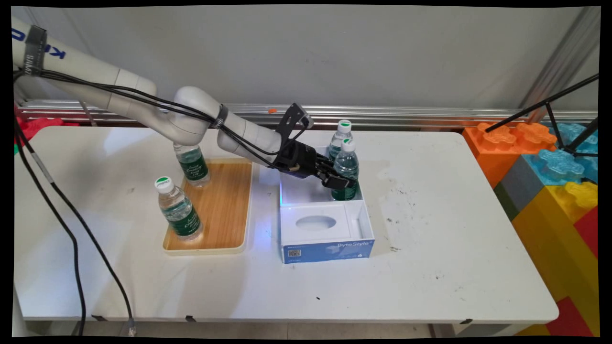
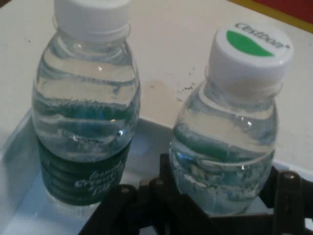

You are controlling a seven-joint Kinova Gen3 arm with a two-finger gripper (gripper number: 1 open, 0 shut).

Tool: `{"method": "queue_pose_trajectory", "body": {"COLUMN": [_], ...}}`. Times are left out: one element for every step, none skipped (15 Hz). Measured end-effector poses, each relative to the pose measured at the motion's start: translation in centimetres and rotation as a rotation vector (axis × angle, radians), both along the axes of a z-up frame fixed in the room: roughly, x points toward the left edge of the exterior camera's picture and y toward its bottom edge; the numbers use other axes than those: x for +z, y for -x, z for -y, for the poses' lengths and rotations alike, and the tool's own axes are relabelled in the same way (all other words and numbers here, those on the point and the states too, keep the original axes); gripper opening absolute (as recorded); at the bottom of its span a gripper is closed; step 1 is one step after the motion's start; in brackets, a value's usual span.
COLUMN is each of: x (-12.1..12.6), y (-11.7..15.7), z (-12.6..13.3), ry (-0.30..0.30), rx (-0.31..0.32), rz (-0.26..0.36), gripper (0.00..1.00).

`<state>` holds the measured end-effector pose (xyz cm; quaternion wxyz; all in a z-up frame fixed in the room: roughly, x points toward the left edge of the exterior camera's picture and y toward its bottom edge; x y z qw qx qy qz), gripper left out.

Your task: Place the picked object on the tray

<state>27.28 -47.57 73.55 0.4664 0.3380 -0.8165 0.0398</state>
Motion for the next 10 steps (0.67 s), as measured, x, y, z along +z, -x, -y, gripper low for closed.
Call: {"method": "queue_pose_trajectory", "body": {"x": [0.1,0.3,0.5,0.7,1.0,1.3,1.7,2.1,2.4,2.9], "y": [-0.2,-0.4,-0.4,-0.6,-0.8,-1.0,-1.2,-1.3,-1.3,-1.4], "z": [-0.1,-0.3,-0.5,-0.8,-1.1,-1.3,-1.7,-1.9,-2.1,-2.3], "ry": [-0.002,-0.005,-0.007,-0.010,-0.014,-0.016,-0.018,-0.019,-0.020,-0.020], "rx": [0.001,0.002,0.002,0.002,0.002,0.001,0.001,-0.001,-0.001,-0.002], "rz": [0.000,0.000,0.000,-0.001,-0.003,-0.004,-0.007,-0.010,-0.013,-0.018], "gripper": [0.00,0.00,0.00,0.00,0.00,0.00,0.00,0.00,0.00,0.00]}}
